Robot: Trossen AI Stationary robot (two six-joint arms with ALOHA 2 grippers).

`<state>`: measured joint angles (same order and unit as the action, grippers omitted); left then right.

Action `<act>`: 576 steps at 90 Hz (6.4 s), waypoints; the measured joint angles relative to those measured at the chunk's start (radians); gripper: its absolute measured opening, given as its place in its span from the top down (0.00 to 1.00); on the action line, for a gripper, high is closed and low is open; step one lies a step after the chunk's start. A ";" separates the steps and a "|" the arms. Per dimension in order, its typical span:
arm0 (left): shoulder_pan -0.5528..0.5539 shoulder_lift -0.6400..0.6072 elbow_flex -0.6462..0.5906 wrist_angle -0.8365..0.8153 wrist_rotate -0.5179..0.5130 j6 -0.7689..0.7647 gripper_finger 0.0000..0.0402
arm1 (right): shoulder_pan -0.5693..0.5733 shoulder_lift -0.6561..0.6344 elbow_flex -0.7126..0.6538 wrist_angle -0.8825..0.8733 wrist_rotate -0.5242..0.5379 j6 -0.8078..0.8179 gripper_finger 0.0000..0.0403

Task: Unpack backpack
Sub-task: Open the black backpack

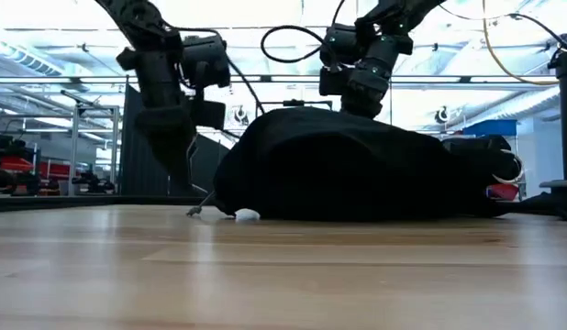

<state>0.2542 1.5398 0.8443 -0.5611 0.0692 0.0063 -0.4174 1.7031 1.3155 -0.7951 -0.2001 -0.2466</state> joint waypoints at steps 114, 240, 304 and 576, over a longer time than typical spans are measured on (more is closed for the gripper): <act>-0.007 0.077 -0.066 0.296 0.031 -0.001 0.97 | 0.000 0.000 0.001 0.070 -0.001 0.013 1.00; -0.021 -0.069 0.199 -0.042 -0.040 0.211 1.00 | 0.165 0.182 0.000 0.739 -0.140 0.341 0.70; -0.026 -0.069 0.319 -0.239 -0.014 0.452 1.00 | 0.174 0.231 0.000 0.780 -0.145 0.120 0.61; -0.085 0.060 0.179 0.107 -0.080 -0.171 0.54 | 0.084 0.101 0.000 0.536 -0.243 -0.133 1.00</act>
<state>0.1692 1.5999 1.0233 -0.4543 -0.0105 -0.1649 -0.3336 1.8042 1.3151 -0.2589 -0.4436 -0.3797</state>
